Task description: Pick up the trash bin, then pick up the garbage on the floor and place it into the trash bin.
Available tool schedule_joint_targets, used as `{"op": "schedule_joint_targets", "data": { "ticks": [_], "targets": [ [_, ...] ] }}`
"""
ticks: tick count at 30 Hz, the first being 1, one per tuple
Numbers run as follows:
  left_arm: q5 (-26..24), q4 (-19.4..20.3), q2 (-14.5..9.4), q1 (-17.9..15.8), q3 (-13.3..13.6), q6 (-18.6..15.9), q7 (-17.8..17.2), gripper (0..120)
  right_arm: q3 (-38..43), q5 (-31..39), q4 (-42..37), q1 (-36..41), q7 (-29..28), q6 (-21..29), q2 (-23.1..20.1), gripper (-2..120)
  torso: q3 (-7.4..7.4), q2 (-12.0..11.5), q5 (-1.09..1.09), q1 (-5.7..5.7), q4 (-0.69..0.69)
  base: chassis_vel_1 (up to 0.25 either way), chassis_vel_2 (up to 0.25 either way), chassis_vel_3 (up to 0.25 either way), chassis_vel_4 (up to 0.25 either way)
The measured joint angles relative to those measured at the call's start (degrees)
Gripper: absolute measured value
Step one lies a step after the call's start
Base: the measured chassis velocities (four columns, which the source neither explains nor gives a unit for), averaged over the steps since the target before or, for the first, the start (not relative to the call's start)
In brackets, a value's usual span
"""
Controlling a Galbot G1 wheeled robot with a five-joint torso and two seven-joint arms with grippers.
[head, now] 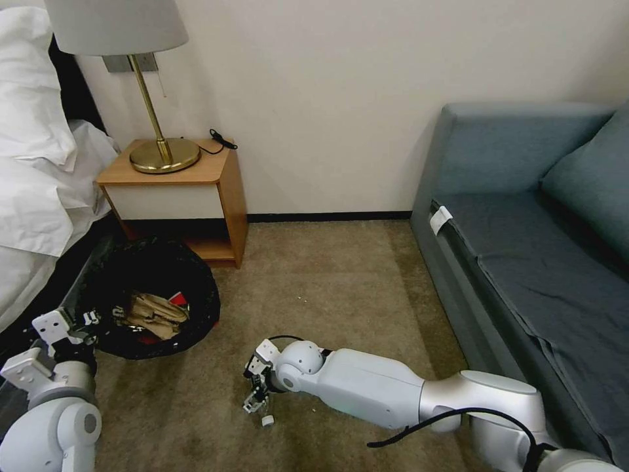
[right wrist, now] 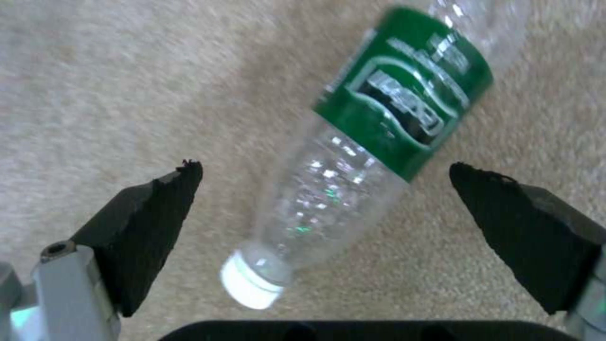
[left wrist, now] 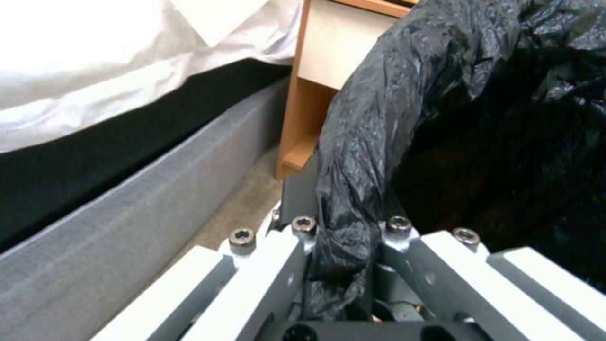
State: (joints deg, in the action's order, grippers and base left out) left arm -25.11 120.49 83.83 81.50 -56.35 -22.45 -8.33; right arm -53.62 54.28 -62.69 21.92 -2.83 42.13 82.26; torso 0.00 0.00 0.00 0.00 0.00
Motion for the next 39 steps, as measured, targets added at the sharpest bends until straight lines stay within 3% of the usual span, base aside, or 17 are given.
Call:
{"op": "schedule_joint_targets", "data": {
  "ticks": [18, 21, 26, 28, 31, 33, 39],
  "targets": [
    [0.04, -1.18, -0.05, -1.37, 1.08, -0.10, 0.06, 4, 0.21, -3.00, 7.18, 1.97, 2.73, 0.01, 3.58, 100, 0.00, 0.00, 0.00, 0.00, 0.01, 0.000, 0.000, 0.000, 0.000],
    [0.02, -1.33, -0.11, -1.45, 1.08, -0.10, 0.08, 4, 0.20, -3.61, 8.06, 2.03, 3.21, 0.01, 4.11, 95, 0.00, 0.00, 0.00, 0.00, 0.01, 0.000, 0.000, 0.000, 0.000],
    [-0.04, -1.38, -0.16, -1.54, 1.06, -0.10, 0.11, 4, 0.20, -3.86, 8.34, 1.97, 3.76, 0.01, 4.19, 82, 0.00, 0.00, 0.00, 0.00, 0.00, 0.000, 0.000, 0.000, 0.000],
    [-0.08, -1.38, -0.17, -1.56, 1.06, -0.10, 0.12, 4, 0.18, -3.87, 8.28, 1.88, 3.99, 0.01, 4.02, 68, 0.00, 0.00, 0.00, 0.00, 0.00, 0.000, 0.000, 0.000, 0.000],
    [-0.12, -1.38, -0.17, -1.58, 1.04, -0.10, 0.12, 4, 0.11, -3.88, 8.06, 1.84, 4.09, 0.01, 3.75, 63, 0.00, 0.00, 0.00, 0.00, 0.00, 0.000, 0.000, 0.000, 0.000],
    [-0.17, -1.34, -0.16, -1.59, 1.06, -0.10, 0.15, 4, 0.03, -3.97, 7.45, 2.04, 4.16, 0.01, 3.29, 50, 0.00, 0.00, 0.00, 0.00, 0.00, 0.000, 0.000, 0.000, 0.000],
    [-0.18, -1.11, -0.12, -1.20, 1.06, -0.03, 0.18, 4, 1.23, -5.09, 7.57, 1.72, 4.51, 0.01, 3.56, 31, 0.00, 0.00, -0.01, 0.00, 0.01, 0.000, 0.000, 0.000, 0.000]
  ]
}}
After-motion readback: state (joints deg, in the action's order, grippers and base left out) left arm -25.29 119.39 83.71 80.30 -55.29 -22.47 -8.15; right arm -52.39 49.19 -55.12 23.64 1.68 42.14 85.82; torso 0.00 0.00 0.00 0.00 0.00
